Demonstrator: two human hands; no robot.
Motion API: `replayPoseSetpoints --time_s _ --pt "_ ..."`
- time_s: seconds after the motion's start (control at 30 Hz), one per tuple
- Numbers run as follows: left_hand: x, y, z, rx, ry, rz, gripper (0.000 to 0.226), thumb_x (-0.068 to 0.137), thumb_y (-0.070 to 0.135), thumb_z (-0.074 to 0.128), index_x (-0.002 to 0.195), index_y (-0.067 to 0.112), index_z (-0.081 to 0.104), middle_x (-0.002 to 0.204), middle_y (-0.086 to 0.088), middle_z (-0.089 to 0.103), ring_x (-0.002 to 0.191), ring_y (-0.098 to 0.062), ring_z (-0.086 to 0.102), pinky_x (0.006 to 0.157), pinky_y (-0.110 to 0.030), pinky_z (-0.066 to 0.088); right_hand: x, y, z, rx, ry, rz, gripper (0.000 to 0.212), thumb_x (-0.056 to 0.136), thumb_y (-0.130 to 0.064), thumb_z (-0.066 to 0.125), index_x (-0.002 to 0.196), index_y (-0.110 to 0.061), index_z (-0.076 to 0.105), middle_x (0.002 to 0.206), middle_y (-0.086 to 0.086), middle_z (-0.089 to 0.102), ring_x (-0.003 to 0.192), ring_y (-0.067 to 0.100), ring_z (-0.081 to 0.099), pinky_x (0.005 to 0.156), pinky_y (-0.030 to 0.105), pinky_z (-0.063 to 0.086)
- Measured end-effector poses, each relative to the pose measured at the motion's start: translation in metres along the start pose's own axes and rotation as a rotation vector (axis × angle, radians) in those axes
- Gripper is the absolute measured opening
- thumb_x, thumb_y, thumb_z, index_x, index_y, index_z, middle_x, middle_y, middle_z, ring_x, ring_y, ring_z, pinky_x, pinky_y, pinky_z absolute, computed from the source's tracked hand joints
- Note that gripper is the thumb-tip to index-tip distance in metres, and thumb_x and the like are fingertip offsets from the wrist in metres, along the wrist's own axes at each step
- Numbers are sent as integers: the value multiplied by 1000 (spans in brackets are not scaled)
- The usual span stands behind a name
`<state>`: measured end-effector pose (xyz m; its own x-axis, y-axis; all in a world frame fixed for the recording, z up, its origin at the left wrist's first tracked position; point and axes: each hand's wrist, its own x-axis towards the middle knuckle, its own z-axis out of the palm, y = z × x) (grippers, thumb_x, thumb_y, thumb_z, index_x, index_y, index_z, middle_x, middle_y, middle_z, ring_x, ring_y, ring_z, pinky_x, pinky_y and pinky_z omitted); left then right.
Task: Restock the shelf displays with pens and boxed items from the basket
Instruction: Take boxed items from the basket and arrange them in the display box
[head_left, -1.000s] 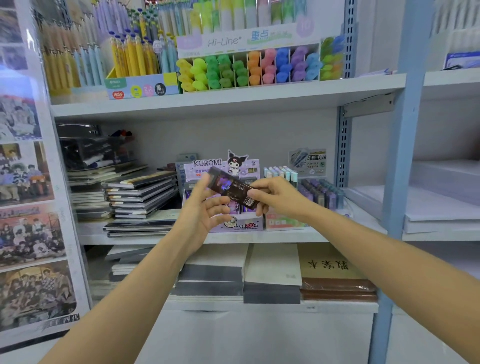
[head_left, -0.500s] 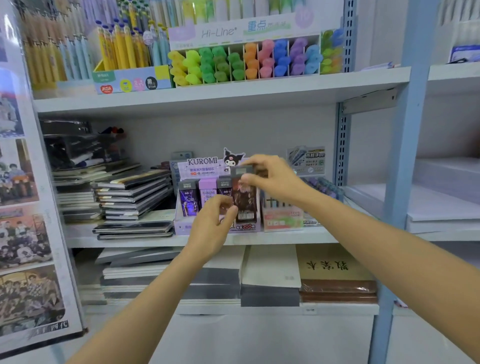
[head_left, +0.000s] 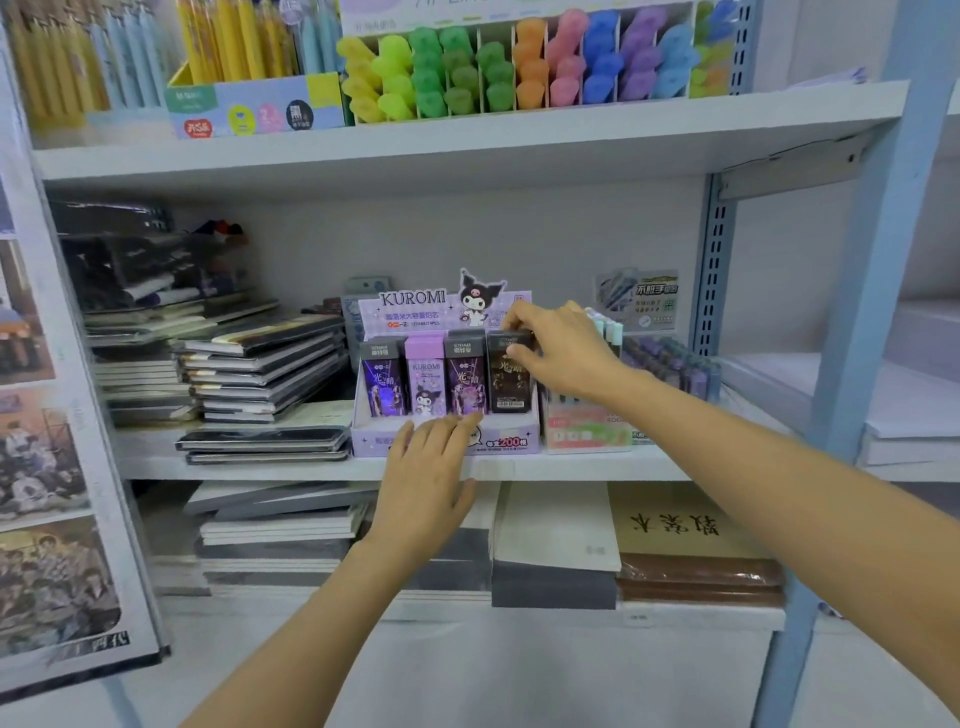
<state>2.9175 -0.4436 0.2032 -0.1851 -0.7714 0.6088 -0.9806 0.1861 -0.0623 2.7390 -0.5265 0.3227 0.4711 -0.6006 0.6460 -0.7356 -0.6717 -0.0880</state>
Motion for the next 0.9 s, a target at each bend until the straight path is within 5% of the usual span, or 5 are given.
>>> replayPoseSetpoints --time_s 0.23,0.4,0.6,0.9 --pt "0 1 0 9 5 -2 71 91 27 53 153 25 20 139 5 42 131 -17 37 118 -40 15 9 6 -3 5 -66 15 19 93 -26 61 110 -18 58 76 -11 53 88 24 59 98 34 29" --pt "-2 3 -1 11 9 -9 71 89 26 53 153 24 20 137 4 43 130 -18 38 117 -40 15 6 -1 13 -81 95 1 39 88 -19 67 125 -20 55 123 -1 55 120 20 49 97 36 30" --pt "-1 3 0 8 -4 -8 74 86 22 54 153 24 21 135 5 44 129 -18 38 118 -41 15 -4 4 27 -218 168 -34 39 93 -22 61 131 -19 56 123 0 55 117 20 48 98 35 24" --pt "2 1 -3 31 -82 3 83 89 29 54 155 23 4 145 3 34 136 -19 29 120 -41 8 -9 1 15 -228 33 -37 40 97 -27 51 136 -20 53 140 3 52 127 21 46 109 39 20"
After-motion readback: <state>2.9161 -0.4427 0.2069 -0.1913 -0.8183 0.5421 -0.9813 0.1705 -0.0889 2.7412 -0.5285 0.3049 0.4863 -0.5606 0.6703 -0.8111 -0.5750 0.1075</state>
